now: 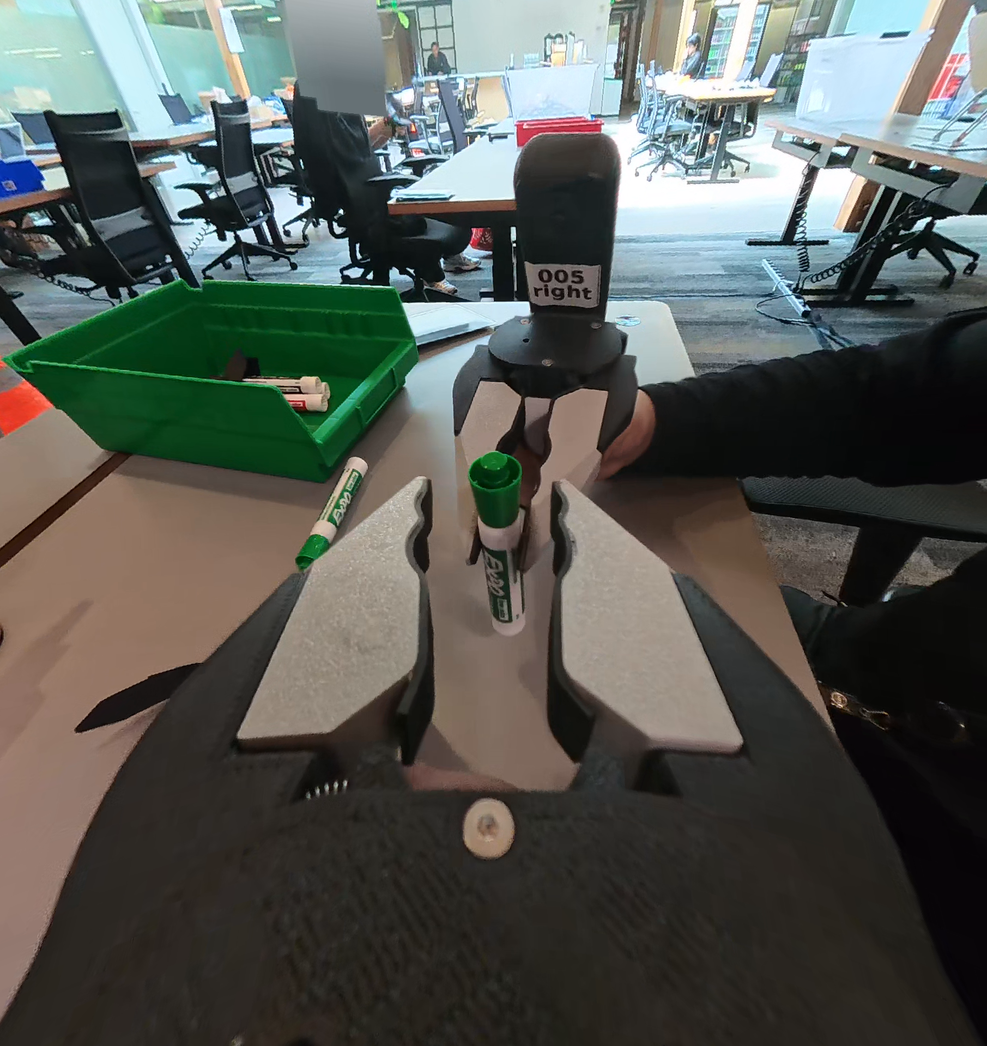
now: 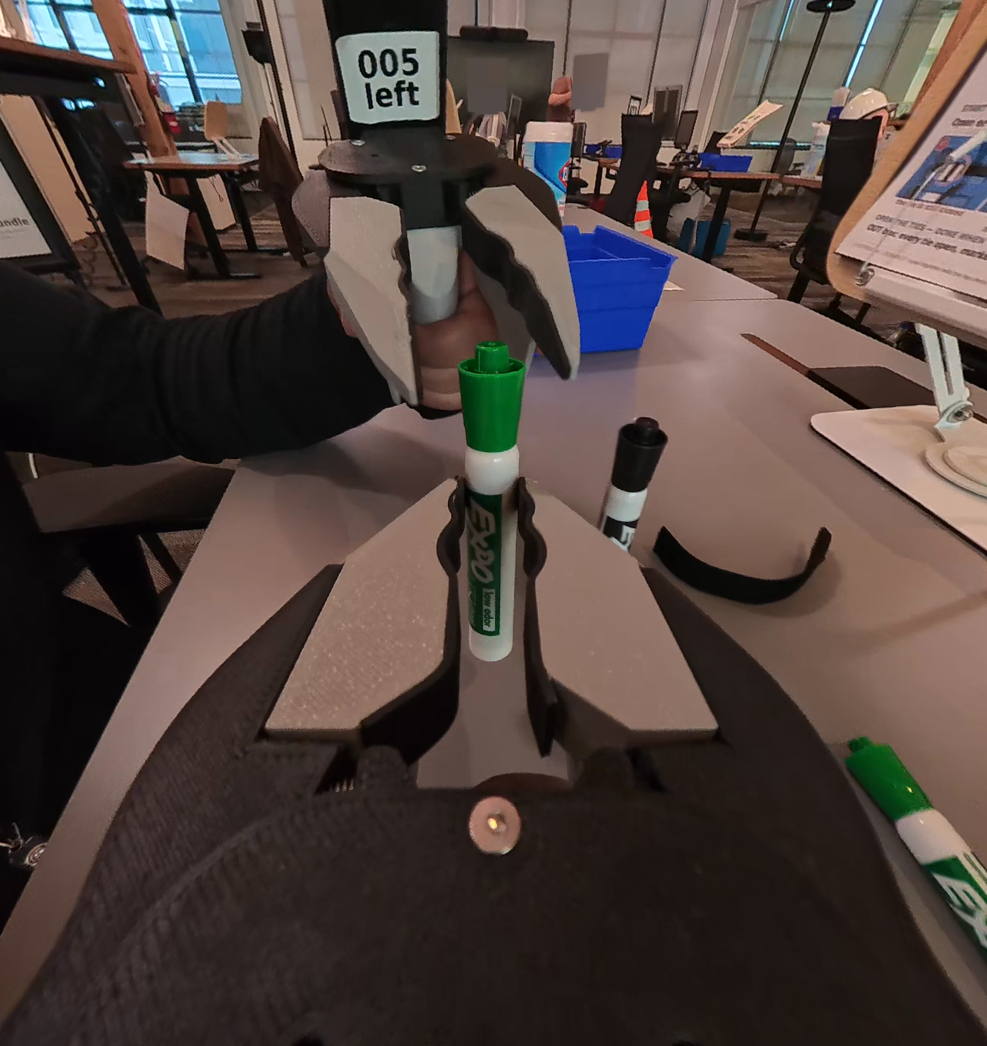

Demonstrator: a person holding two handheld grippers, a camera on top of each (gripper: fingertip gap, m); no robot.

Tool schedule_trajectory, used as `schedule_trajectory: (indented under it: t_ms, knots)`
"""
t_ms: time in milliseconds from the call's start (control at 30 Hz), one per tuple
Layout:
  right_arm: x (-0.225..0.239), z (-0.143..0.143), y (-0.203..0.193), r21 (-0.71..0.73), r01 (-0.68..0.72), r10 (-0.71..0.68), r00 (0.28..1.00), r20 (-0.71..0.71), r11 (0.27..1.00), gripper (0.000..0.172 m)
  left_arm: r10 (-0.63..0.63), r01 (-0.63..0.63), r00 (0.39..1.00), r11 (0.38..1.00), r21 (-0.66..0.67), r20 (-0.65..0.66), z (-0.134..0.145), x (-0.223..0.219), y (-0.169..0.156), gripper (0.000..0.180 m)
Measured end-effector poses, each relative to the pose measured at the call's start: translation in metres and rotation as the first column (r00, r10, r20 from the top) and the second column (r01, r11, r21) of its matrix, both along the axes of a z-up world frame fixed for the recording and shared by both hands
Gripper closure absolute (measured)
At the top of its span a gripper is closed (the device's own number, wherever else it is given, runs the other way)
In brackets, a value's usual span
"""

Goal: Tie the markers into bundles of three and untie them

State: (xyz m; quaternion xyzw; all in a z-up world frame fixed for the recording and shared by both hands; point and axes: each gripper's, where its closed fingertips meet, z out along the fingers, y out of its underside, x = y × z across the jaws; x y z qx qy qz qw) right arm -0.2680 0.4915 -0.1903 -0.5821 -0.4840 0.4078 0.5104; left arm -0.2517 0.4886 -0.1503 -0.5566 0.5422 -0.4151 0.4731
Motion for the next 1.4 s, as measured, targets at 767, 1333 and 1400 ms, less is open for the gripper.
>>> schedule_trajectory:
  t_ms: [767, 1333, 1400]
  knots:
    - [0.025, 0.001, 0.032, -0.081, 0.137, -0.141, 0.989, -0.047, 0.987, 0.152, 0.095, -0.098, 0.987, 0.995, -0.023, -0.126, -0.034, -0.040, 0.048, 0.163]
    - [0.031, -0.007, 0.040, -0.103, 0.165, -0.168, 0.986, -0.021, 0.981, 0.151, 0.146, -0.146, 0.982, 0.989, 0.003, -0.117, -0.052, -0.038, 0.065, 0.164]
    - [0.031, -0.007, 0.040, -0.101, 0.165, -0.168, 0.986, -0.020, 0.981, 0.151, 0.139, -0.142, 0.984, 0.990, -0.014, -0.110, -0.052, -0.037, 0.065, 0.164]
